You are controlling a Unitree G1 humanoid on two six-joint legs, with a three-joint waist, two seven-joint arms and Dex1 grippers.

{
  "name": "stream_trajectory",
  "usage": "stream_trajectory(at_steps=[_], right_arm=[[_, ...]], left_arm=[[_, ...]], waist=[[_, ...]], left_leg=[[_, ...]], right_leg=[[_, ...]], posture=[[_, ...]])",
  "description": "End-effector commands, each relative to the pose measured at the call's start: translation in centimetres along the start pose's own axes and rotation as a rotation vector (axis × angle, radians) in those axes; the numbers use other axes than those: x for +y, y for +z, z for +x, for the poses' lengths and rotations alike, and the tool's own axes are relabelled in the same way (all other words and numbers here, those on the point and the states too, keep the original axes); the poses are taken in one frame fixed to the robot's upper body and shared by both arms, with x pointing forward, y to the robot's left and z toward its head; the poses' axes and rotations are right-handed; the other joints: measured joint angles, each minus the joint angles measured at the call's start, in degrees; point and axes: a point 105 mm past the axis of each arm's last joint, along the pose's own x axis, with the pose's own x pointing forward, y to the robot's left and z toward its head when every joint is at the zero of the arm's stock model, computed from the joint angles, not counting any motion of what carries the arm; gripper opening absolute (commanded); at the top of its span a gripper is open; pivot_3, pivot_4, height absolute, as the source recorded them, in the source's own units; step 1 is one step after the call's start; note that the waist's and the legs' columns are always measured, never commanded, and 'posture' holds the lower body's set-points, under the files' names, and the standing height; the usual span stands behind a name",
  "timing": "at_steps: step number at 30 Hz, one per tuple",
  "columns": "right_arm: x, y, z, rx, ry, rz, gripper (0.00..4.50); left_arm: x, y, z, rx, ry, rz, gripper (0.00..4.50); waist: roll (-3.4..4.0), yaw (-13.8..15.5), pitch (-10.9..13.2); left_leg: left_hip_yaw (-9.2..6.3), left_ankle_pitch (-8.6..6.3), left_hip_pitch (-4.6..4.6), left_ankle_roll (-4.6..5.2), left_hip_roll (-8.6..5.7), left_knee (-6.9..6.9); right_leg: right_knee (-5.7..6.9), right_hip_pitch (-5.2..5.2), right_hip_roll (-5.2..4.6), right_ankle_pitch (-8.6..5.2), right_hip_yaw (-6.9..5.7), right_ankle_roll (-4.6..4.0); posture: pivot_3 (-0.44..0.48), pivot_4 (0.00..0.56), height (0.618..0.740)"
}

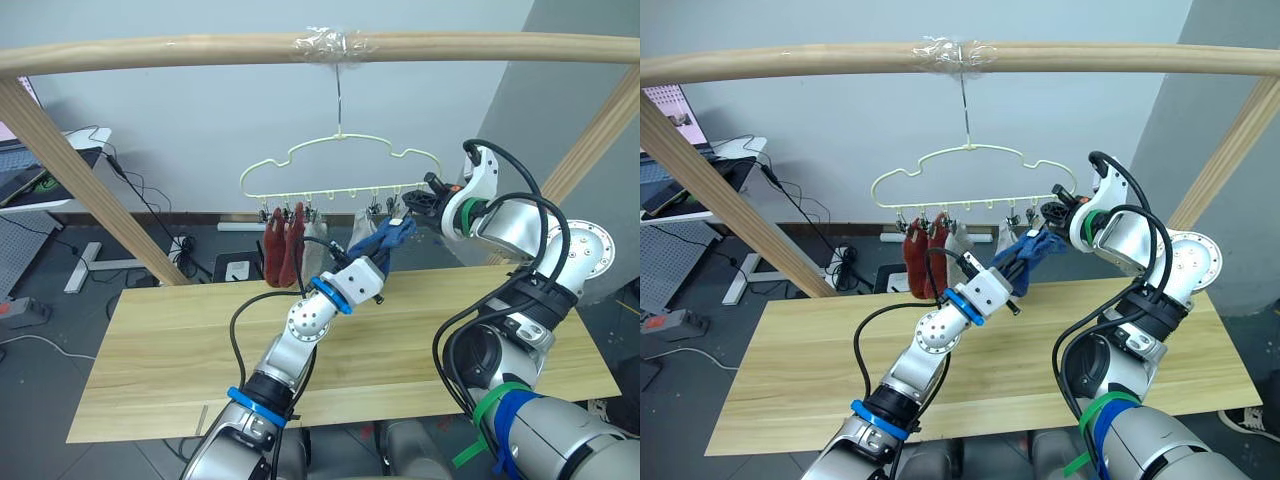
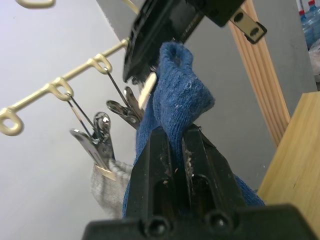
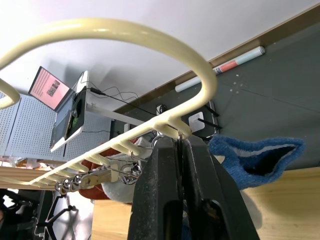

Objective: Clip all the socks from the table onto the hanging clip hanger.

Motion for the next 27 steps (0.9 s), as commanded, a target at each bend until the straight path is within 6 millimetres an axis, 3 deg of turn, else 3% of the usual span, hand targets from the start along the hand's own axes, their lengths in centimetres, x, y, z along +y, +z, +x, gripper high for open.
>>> stream_trajectory(at_steps=[1, 7, 12, 15, 19, 22, 27], right_arm=[[1.1, -0.1, -0.6, 0.007, 0.058, -0.079, 0.56], [1.1, 0.0, -1.1, 0.015, 0.065, -0.141, 2.71], [1.5, 0.7, -2.8, -0.022, 0.091, -0.315, 4.43], [1.7, 1.8, -3.9, -0.152, 0.054, -0.491, 4.50], [1.4, 1.2, -4.4, -0.219, 0.059, -0.578, 4.50], [0.1, -0.2, -4.6, -0.240, 0.029, -0.652, 4.50], [-3.7, -4.2, -4.6, -0.230, -0.026, -0.748, 4.50]], left_arm=[[0.0, 1.7, 0.9, -0.072, -0.002, 0.008, 0.00], [-1.1, 2.5, 1.0, -0.093, -0.065, -0.087, 0.00], [-2.3, 2.9, 1.1, -0.071, -0.122, -0.316, 0.00], [-3.0, 2.7, 1.3, -0.035, -0.152, -0.496, 0.74], [-3.5, 2.3, 1.3, 0.006, -0.185, -0.617, 1.93], [-4.0, 1.0, 0.6, 0.073, -0.204, -0.664, 2.83], [-3.5, -3.5, -3.0, 0.238, -0.178, -0.635, 4.39]], waist=[[0.00, -0.1, 0.0], [0.00, -0.8, 0.0], [0.01, -0.8, 0.0], [0.01, -0.9, 0.0], [0.00, -1.4, 0.0], [-0.01, -1.8, 0.0], [-0.03, -2.4, 0.0]], left_leg=[[0.00, 0.00, 0.00, 0.00, 0.00, 0.00], [0.00, 0.00, 0.00, 0.00, 0.00, 0.00], [0.00, 0.00, -0.03, 0.00, -0.01, 0.00], [0.01, -0.01, -0.05, 0.02, -0.01, -0.02], [0.02, -0.02, -0.02, 0.02, 0.00, -0.01], [0.01, -0.01, 0.00, 0.02, 0.00, 0.00], [0.03, -0.02, 0.02, 0.02, -0.01, -0.05]], right_leg=[[-0.01, 0.00, 0.00, 0.00, 0.00, 0.00], [0.00, 0.00, 0.00, -0.01, 0.00, 0.01], [-0.04, 0.00, 0.00, -0.02, 0.00, 0.03], [-0.11, 0.00, 0.00, -0.05, 0.01, 0.08], [-0.10, -0.01, 0.02, -0.09, 0.01, 0.13], [-0.08, 0.00, 0.03, -0.09, 0.01, 0.13], [-0.13, 0.01, 0.03, -0.10, 0.03, 0.14]], posture=[[-0.156, 0.146, 0.740], [-0.153, 0.146, 0.740], [-0.146, 0.144, 0.740], [-0.164, 0.142, 0.740], [-0.170, 0.137, 0.740], [-0.173, 0.134, 0.740], [-0.156, 0.136, 0.740]])
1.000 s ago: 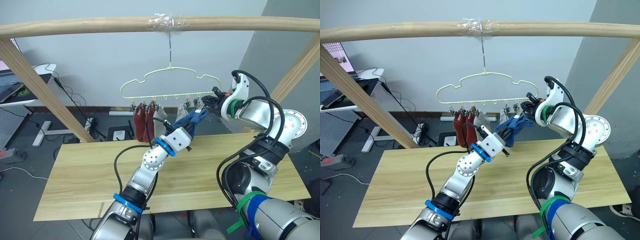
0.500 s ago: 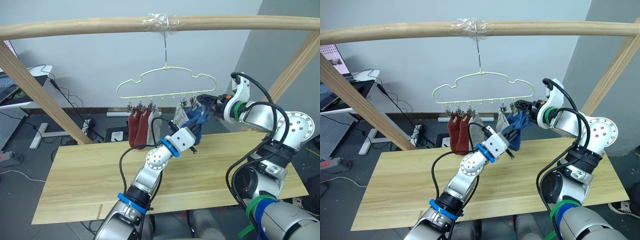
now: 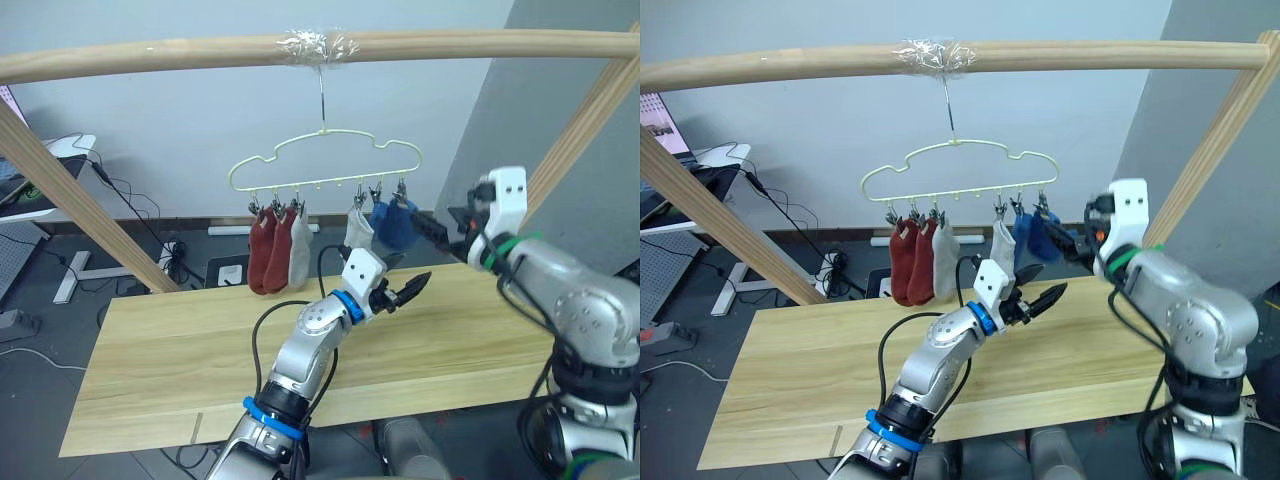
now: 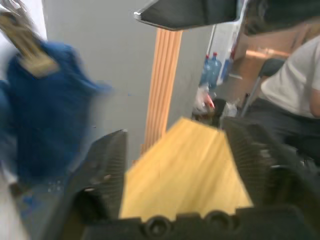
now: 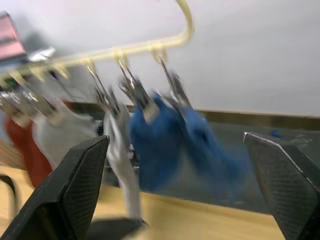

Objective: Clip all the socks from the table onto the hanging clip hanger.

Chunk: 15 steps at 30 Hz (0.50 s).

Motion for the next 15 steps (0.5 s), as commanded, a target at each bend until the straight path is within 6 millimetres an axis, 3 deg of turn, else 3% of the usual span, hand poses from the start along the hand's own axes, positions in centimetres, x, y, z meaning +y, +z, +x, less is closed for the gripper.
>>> stream_trajectory(at_steps=[1, 4, 6, 9, 15], right_arm=[[0.0, -0.8, -0.5, -0.060, -0.019, -0.094, 4.50], [-1.1, -5.7, -1.1, 0.066, -0.064, -0.148, 4.50], [-1.6, -7.9, -1.5, 0.107, -0.077, -0.162, 4.50], [-2.4, -10.4, -2.2, 0.137, -0.099, -0.178, 4.50], [-3.9, -12.9, -3.5, 0.174, -0.150, -0.155, 4.50]], left_arm=[[1.7, -0.9, -1.9, 0.038, 0.061, 0.020, 4.48], [4.9, -1.5, -5.9, 0.081, 0.221, 0.027, 4.48], [6.6, -2.0, -8.9, 0.122, 0.342, 0.022, 4.48], [9.0, -2.9, -14.4, 0.195, 0.560, 0.015, 4.48], [10.7, -4.9, -23.3, 0.409, 0.803, 0.069, 4.48]], waist=[[0.00, -0.2, 0.0], [-0.02, -0.1, 0.0], [-0.06, 0.0, 0.0], [-0.06, 0.2, 0.0], [-0.33, 2.4, -0.2]], left_leg=[[0.01, 0.00, 0.02, 0.00, 0.01, 0.00], [0.04, 0.01, 0.03, -0.01, 0.01, 0.05], [0.02, 0.01, 0.07, -0.01, 0.03, 0.06], [0.04, 0.00, 0.10, -0.01, 0.05, 0.03], [0.03, 0.00, 0.12, -0.02, 0.05, 0.05]], right_leg=[[0.02, -0.01, 0.00, 0.00, 0.01, 0.00], [0.12, -0.04, 0.00, 0.01, 0.07, 0.00], [0.11, 0.00, 0.00, 0.02, 0.05, -0.02], [0.12, 0.00, -0.01, 0.00, 0.06, -0.04], [0.10, 0.00, -0.04, -0.14, 0.06, -0.35]], posture=[[-0.156, 0.136, 0.740], [-0.128, 0.132, 0.740], [-0.112, 0.128, 0.740], [-0.079, 0.124, 0.740], [-0.026, 0.113, 0.740]])
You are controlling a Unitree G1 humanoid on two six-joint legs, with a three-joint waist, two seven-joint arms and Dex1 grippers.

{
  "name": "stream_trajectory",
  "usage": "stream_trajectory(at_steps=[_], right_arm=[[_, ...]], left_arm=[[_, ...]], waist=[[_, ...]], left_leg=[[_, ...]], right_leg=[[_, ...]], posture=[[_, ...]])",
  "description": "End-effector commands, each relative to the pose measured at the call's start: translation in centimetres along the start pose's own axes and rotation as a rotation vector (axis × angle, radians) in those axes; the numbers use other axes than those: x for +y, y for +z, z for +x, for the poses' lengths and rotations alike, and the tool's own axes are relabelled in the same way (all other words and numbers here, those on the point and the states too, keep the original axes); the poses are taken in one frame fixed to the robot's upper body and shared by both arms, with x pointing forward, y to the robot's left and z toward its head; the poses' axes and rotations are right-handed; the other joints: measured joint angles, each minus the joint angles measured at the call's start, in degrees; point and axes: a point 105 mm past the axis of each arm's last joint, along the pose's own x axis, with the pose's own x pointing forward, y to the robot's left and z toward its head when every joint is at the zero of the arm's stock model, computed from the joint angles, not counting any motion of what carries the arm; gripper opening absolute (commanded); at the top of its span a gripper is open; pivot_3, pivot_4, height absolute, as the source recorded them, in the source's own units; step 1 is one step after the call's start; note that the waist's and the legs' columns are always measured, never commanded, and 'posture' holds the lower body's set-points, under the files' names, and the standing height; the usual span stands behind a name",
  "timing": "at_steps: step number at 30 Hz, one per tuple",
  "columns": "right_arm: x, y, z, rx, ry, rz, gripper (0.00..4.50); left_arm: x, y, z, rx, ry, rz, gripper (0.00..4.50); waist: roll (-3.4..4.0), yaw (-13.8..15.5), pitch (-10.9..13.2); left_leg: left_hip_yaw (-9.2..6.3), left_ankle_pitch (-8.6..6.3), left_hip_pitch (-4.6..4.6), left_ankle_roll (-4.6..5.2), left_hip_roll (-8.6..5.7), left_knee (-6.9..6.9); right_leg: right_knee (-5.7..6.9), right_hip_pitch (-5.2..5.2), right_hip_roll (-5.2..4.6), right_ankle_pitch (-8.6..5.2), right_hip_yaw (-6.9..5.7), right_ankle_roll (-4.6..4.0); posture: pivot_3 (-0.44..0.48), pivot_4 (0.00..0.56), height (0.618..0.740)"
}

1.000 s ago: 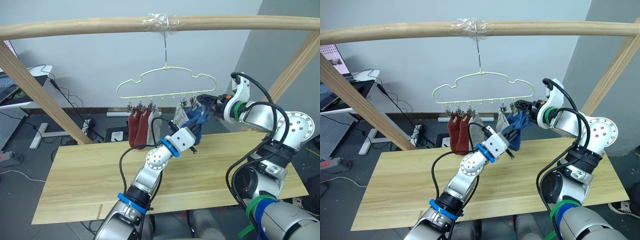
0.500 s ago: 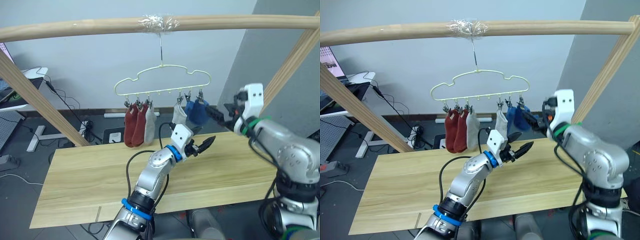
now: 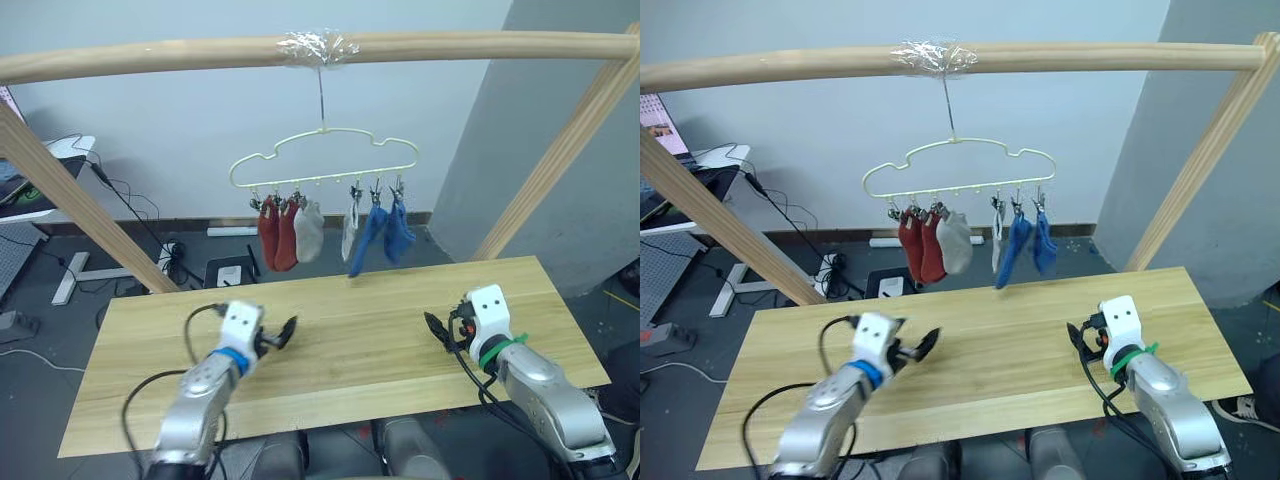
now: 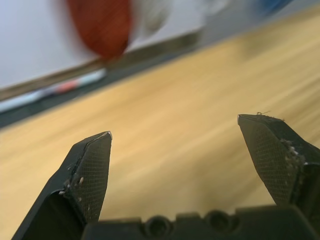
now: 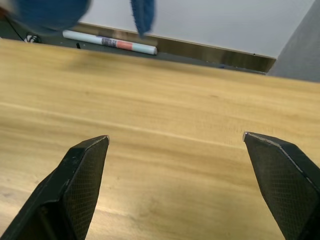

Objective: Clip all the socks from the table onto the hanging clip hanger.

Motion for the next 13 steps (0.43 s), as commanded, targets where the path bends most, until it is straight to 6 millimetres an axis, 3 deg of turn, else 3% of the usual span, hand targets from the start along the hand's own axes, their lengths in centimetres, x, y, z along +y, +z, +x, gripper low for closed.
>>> stream_trajectory(at_steps=[1, 7, 13], right_arm=[[-1.0, 0.2, -0.4, -0.038, -0.026, -0.030, 4.50], [-3.3, -0.8, -0.1, -0.021, -0.081, -0.025, 4.50], [-4.8, -1.0, 0.2, -0.019, -0.120, -0.013, 4.50]], left_arm=[[3.0, -0.9, -2.4, 0.038, 0.116, 0.034, 4.48], [4.9, -2.4, -3.5, 0.048, 0.191, 0.011, 4.48], [4.5, -2.8, -2.9, 0.042, 0.191, -0.030, 4.48]], waist=[[-0.16, 1.0, -0.2], [-0.42, 3.5, -0.6], [-0.44, 4.2, -1.7]], left_leg=[[0.00, 0.00, 0.00, 0.00, 0.01, 0.00], [0.02, 0.00, 0.00, -0.02, -0.02, 0.04], [0.05, -0.01, 0.00, -0.03, -0.01, 0.02]], right_leg=[[0.00, 0.00, 0.00, -0.02, -0.01, -0.05], [-0.07, 0.05, -0.07, -0.01, -0.02, -0.09], [-0.08, 0.05, -0.06, -0.01, -0.05, -0.11]], posture=[[-0.023, 0.111, 0.740], [-0.002, 0.091, 0.740], [0.004, 0.070, 0.740]])
